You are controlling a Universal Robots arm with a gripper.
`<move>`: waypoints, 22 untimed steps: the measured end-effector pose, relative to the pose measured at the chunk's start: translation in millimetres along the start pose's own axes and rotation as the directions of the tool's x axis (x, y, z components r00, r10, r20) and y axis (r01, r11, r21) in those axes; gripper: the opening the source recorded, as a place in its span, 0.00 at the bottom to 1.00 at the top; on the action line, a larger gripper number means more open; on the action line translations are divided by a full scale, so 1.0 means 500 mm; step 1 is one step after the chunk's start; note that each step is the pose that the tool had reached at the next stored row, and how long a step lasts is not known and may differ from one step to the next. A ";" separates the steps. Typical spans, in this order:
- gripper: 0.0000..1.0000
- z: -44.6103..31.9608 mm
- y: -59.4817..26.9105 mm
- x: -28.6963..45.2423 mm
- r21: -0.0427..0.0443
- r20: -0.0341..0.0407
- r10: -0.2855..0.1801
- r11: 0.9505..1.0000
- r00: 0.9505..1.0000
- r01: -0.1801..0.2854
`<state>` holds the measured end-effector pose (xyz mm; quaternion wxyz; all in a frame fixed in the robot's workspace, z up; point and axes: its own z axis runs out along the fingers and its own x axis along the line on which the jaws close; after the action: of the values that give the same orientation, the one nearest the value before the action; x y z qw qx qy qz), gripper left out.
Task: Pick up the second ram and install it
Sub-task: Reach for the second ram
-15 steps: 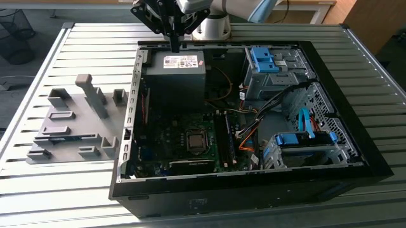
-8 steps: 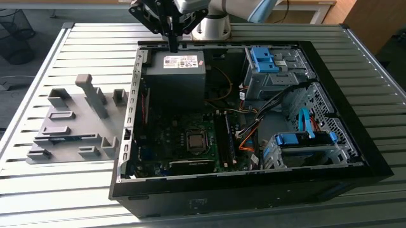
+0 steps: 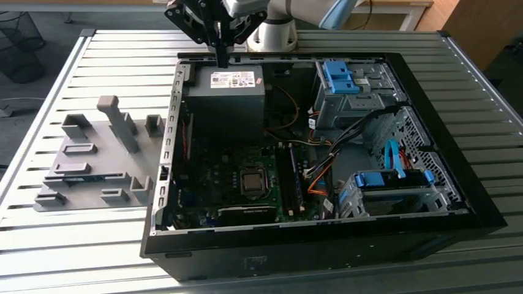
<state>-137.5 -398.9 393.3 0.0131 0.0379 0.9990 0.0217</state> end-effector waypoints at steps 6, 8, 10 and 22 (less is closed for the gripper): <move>0.11 0.000 0.000 0.003 0.000 0.000 0.000 1.000 1.000 0.000; 0.11 0.000 0.000 0.005 0.000 0.000 0.000 1.000 1.000 0.000; 0.11 0.000 0.000 0.006 0.000 0.000 0.000 1.000 1.000 0.000; 0.11 0.000 -0.001 0.012 0.000 0.000 0.000 1.000 1.000 0.000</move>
<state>-143.4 -398.9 393.3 0.0131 0.0379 0.9990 0.0217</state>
